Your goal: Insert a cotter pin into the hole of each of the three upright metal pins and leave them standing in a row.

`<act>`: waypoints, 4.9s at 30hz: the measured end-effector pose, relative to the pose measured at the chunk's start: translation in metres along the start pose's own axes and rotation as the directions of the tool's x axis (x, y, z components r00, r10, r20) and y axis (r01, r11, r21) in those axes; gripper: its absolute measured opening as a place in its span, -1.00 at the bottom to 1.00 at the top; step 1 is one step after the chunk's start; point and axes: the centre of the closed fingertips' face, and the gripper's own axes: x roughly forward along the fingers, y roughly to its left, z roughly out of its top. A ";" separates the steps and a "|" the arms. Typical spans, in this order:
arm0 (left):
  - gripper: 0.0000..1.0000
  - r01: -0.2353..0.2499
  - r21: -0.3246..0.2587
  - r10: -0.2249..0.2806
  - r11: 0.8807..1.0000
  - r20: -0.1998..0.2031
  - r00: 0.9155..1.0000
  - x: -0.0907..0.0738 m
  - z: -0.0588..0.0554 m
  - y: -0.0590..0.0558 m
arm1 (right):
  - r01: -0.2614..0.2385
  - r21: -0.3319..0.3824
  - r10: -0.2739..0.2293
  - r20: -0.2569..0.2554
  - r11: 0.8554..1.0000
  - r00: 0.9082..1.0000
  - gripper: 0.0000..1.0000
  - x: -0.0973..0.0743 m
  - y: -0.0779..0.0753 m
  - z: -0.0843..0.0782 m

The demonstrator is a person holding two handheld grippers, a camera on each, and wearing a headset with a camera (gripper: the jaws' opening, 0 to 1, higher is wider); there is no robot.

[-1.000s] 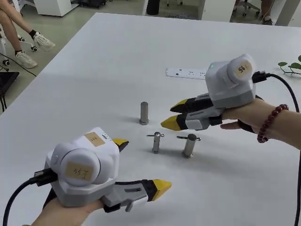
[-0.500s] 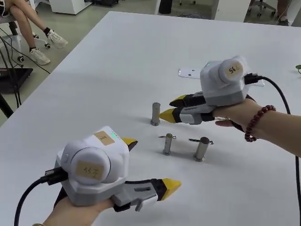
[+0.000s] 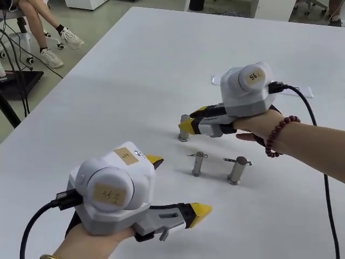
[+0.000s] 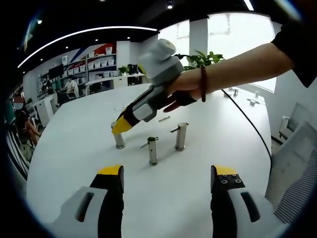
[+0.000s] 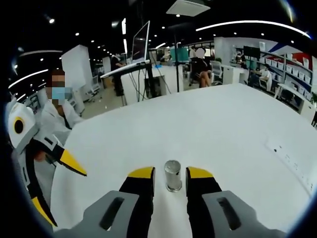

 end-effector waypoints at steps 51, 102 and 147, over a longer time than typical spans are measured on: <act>0.39 -0.001 0.017 0.001 1.000 -0.010 1.000 0.000 0.000 0.000 | 0.130 0.012 -0.128 -0.107 0.991 0.986 -0.84 -0.080 -0.021 -0.056; 0.38 0.012 0.050 -0.012 0.999 0.004 1.000 -0.003 0.006 -0.009 | 0.213 0.083 -0.204 -0.101 0.974 0.974 -0.84 -0.162 0.038 -0.116; 0.38 0.012 0.059 -0.011 0.998 -0.010 1.000 -0.004 0.003 -0.009 | 0.167 0.134 -0.162 -0.041 0.977 0.986 -0.50 -0.158 0.057 -0.111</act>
